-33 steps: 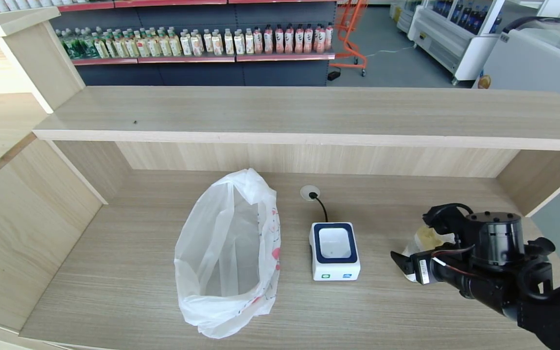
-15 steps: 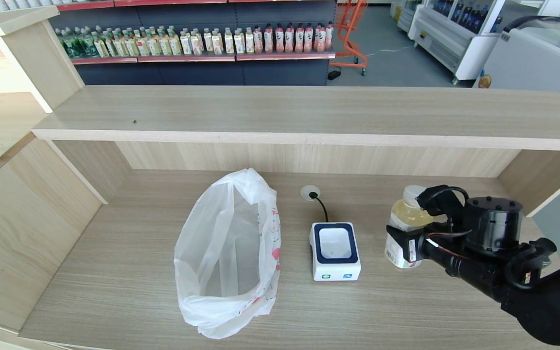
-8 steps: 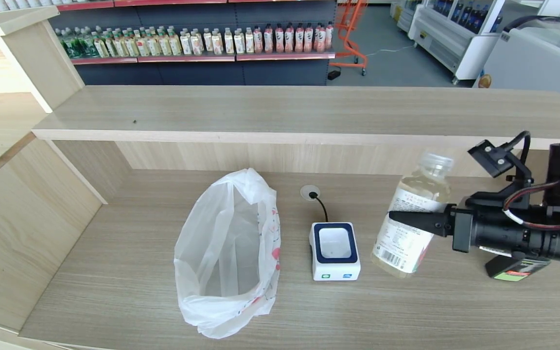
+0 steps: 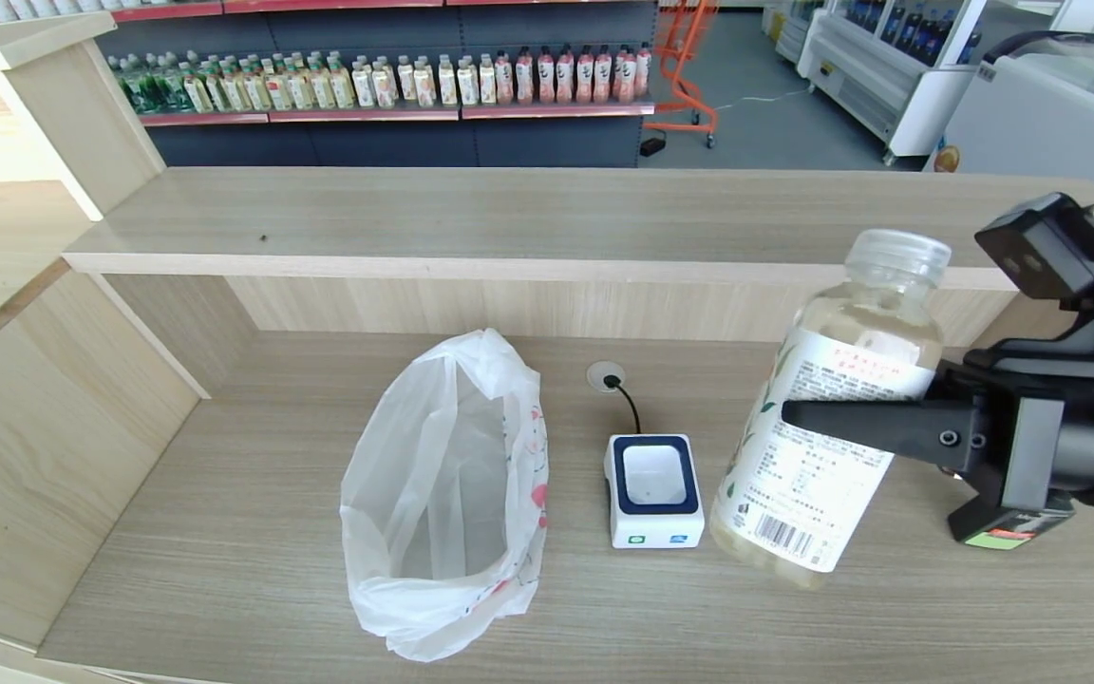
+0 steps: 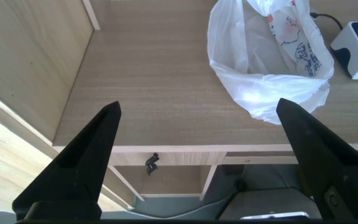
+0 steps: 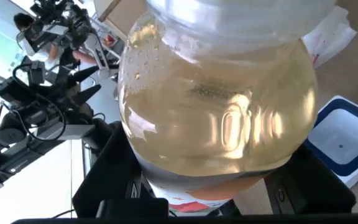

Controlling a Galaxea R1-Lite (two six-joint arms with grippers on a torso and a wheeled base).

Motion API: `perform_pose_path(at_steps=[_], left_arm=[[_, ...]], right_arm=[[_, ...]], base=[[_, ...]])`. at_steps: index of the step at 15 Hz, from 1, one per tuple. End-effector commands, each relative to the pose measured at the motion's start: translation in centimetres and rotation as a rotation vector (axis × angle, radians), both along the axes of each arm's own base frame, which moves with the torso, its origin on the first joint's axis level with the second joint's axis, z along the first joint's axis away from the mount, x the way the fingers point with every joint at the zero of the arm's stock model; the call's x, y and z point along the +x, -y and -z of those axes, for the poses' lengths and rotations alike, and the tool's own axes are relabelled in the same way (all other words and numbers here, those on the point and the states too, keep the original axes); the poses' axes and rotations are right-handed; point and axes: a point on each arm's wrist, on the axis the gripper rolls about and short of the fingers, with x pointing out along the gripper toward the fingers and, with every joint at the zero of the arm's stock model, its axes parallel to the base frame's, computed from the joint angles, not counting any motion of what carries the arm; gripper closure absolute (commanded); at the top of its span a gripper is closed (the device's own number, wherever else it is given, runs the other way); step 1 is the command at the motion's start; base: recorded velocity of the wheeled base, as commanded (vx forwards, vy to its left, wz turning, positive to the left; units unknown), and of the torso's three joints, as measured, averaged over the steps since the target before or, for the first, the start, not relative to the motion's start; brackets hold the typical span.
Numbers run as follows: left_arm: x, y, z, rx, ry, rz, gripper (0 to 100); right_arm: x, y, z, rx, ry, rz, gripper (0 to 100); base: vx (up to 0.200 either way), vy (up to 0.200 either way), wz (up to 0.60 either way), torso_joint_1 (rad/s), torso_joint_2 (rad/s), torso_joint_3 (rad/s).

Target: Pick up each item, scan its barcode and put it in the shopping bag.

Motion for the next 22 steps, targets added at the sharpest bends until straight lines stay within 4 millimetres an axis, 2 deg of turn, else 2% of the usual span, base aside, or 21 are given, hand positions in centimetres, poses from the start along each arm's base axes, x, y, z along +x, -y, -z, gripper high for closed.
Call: perform_pose_path(at_steps=[1, 11, 16, 22], left_arm=[[0.0, 0.0, 0.0, 0.000, -0.002, 0.000, 0], [0.0, 0.0, 0.0, 0.000, -0.002, 0.000, 0], [0.0, 0.0, 0.0, 0.000, 0.000, 0.000, 0], [0.0, 0.0, 0.0, 0.000, 0.000, 0.000, 0]], right_arm=[[-0.7, -0.5, -0.3, 0.007, 0.013, -0.036, 100], [-0.7, -1.1, -1.6, 0.050, -0.020, -0.044, 100], [-1.4, -1.8, -0.4, 0.028, -0.051, -0.081, 100], [-1.7, -2.7, -0.1, 0.009, -0.029, -0.084, 100]], base=[[0.000, 0.000, 0.00, 0.000, 0.00, 0.000], [0.000, 0.000, 0.00, 0.000, 0.00, 0.000], [0.000, 0.000, 0.00, 0.000, 0.00, 0.000], [0.000, 0.000, 0.00, 0.000, 0.00, 0.000]])
